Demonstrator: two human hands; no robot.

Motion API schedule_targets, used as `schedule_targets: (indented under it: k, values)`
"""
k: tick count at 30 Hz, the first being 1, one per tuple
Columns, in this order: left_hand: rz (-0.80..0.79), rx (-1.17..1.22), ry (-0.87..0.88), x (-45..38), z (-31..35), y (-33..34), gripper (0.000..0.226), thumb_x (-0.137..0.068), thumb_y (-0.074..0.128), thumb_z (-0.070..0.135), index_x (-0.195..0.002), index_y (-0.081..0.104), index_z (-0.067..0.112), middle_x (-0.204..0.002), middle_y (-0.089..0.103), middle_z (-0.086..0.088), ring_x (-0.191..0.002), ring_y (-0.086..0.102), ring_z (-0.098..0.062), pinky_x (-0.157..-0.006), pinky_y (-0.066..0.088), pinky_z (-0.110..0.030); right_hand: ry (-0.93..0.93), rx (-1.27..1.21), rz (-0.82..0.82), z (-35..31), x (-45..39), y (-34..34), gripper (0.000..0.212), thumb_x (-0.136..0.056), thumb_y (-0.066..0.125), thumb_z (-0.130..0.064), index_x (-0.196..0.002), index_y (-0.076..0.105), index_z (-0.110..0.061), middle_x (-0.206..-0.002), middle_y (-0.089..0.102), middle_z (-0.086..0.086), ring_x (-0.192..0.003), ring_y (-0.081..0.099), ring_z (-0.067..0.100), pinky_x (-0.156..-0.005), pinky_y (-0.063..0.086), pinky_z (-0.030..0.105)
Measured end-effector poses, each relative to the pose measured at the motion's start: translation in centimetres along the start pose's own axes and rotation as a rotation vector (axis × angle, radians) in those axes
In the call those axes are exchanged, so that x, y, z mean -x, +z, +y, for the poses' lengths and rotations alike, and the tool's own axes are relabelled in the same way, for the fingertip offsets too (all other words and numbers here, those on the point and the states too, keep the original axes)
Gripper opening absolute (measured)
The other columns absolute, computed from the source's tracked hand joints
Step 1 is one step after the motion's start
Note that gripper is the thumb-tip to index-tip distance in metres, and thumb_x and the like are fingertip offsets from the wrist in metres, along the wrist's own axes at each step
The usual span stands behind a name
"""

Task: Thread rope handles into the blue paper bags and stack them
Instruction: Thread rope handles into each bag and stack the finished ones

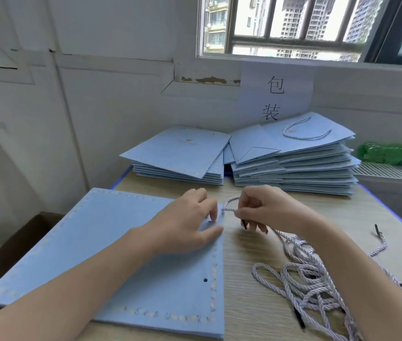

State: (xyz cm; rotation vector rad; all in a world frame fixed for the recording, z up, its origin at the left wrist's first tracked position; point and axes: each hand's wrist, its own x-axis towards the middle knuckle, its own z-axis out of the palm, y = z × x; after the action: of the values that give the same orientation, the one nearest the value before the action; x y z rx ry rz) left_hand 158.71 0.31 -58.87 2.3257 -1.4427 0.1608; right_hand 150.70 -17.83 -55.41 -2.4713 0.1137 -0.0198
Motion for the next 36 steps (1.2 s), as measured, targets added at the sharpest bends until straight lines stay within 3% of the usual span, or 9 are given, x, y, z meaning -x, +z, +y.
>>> schedule_targets:
  k: [6, 11, 15, 18, 21, 25, 28, 31, 36]
  values:
    - [-0.055, 0.018, -0.106, 0.4, -0.8, -1.0, 0.027, -0.089, 0.058, 0.044, -0.105, 0.056, 0.023, -0.105, 0.045, 0.003, -0.106, 0.040, -0.013, -0.095, 0.035, -0.028, -0.071, -0.449, 0.106, -0.9, 0.2, 0.7, 0.009, -0.089, 0.058, 0.000, -0.088, 0.066, -0.004, -0.068, 0.066, 0.011, -0.061, 0.066, 0.016, -0.060, 0.055, 0.023]
    - [-0.435, 0.011, -0.283, 1.4, -0.7, -2.5, 0.101, -0.056, 0.052, 0.086, -0.142, 0.028, 0.038, -0.144, 0.021, 0.017, -0.135, 0.013, -0.002, -0.115, 0.017, -0.029, -0.125, -0.584, -0.008, -1.7, 1.4, 1.3, 0.015, -0.083, 0.060, 0.010, -0.097, 0.065, 0.007, -0.079, 0.069, 0.020, -0.066, 0.069, 0.016, -0.064, 0.056, 0.021]
    - [-0.608, -0.060, -0.286, 1.0, -0.8, -3.1, 0.121, -0.051, 0.052, 0.079, -0.151, -0.002, 0.035, -0.155, -0.011, 0.022, -0.144, -0.011, -0.003, -0.117, -0.005, -0.028, -0.097, -0.414, 0.106, -1.4, 0.8, 1.4, 0.010, -0.084, 0.060, 0.009, -0.086, 0.067, 0.002, -0.071, 0.068, 0.016, -0.062, 0.068, 0.020, -0.062, 0.058, 0.026]
    - [-0.595, 0.031, -0.330, -0.2, -1.9, -3.6, 0.117, -0.053, 0.061, 0.074, -0.151, 0.008, 0.038, -0.156, -0.007, 0.023, -0.145, -0.004, -0.003, -0.119, 0.001, -0.031, -0.074, -0.147, 0.179, -1.3, 1.0, 1.1, 0.008, -0.086, 0.064, -0.006, -0.082, 0.068, -0.012, -0.066, 0.062, -0.001, -0.048, 0.057, 0.001, -0.045, 0.047, 0.015]
    - [-0.414, 0.055, -0.298, -0.6, -2.6, -3.6, 0.081, -0.068, 0.071, 0.059, -0.140, 0.041, 0.037, -0.151, 0.022, 0.016, -0.141, 0.016, -0.006, -0.114, 0.016, -0.029, -0.102, -0.091, 0.196, -1.7, 1.5, 0.9, 0.010, -0.087, 0.065, -0.014, -0.078, 0.065, -0.019, -0.076, 0.053, -0.006, -0.044, 0.052, -0.004, -0.037, 0.036, 0.010]
    - [-0.165, -0.108, -0.240, 0.7, -2.4, -2.7, 0.046, -0.080, 0.062, 0.056, -0.119, 0.061, 0.032, -0.125, 0.046, 0.010, -0.122, 0.039, -0.013, -0.104, 0.033, -0.036, -0.144, -0.170, 0.130, -2.4, 1.7, 1.6, 0.010, -0.089, 0.060, -0.005, -0.083, 0.063, -0.013, -0.072, 0.061, -0.003, -0.049, 0.059, 0.003, -0.043, 0.048, 0.017]
    - [-0.171, -0.060, -0.294, 2.3, -1.6, -1.7, 0.067, -0.076, 0.049, 0.074, -0.126, 0.052, 0.028, -0.132, 0.041, 0.010, -0.127, 0.034, -0.013, -0.106, 0.030, -0.032, -0.204, -0.038, 0.127, -2.4, 1.3, 2.8, 0.018, -0.088, 0.059, -0.006, -0.080, 0.060, -0.021, -0.069, 0.058, -0.010, -0.053, 0.056, 0.007, -0.050, 0.052, 0.022]
    - [-0.145, -0.089, -0.351, 2.6, -0.3, -0.3, 0.105, -0.046, 0.027, 0.095, -0.123, 0.042, 0.024, -0.123, 0.036, 0.009, -0.121, 0.030, -0.013, -0.107, 0.023, -0.030, -0.276, 0.101, 0.159, -2.4, 0.9, 3.9, 0.015, -0.090, 0.059, -0.011, -0.084, 0.062, -0.025, -0.080, 0.056, -0.012, -0.062, 0.051, 0.008, -0.054, 0.043, 0.012]
    - [-0.108, -0.039, -0.353, 2.4, 0.2, 0.1, 0.094, -0.039, 0.024, 0.085, -0.108, 0.038, 0.023, -0.110, 0.035, 0.007, -0.106, 0.031, -0.013, -0.095, 0.026, -0.028, -0.354, 0.153, 0.164, -2.6, 0.8, 4.5, 0.009, -0.090, 0.060, -0.013, -0.091, 0.068, -0.017, -0.090, 0.062, -0.005, -0.071, 0.050, 0.008, -0.066, 0.037, 0.010]
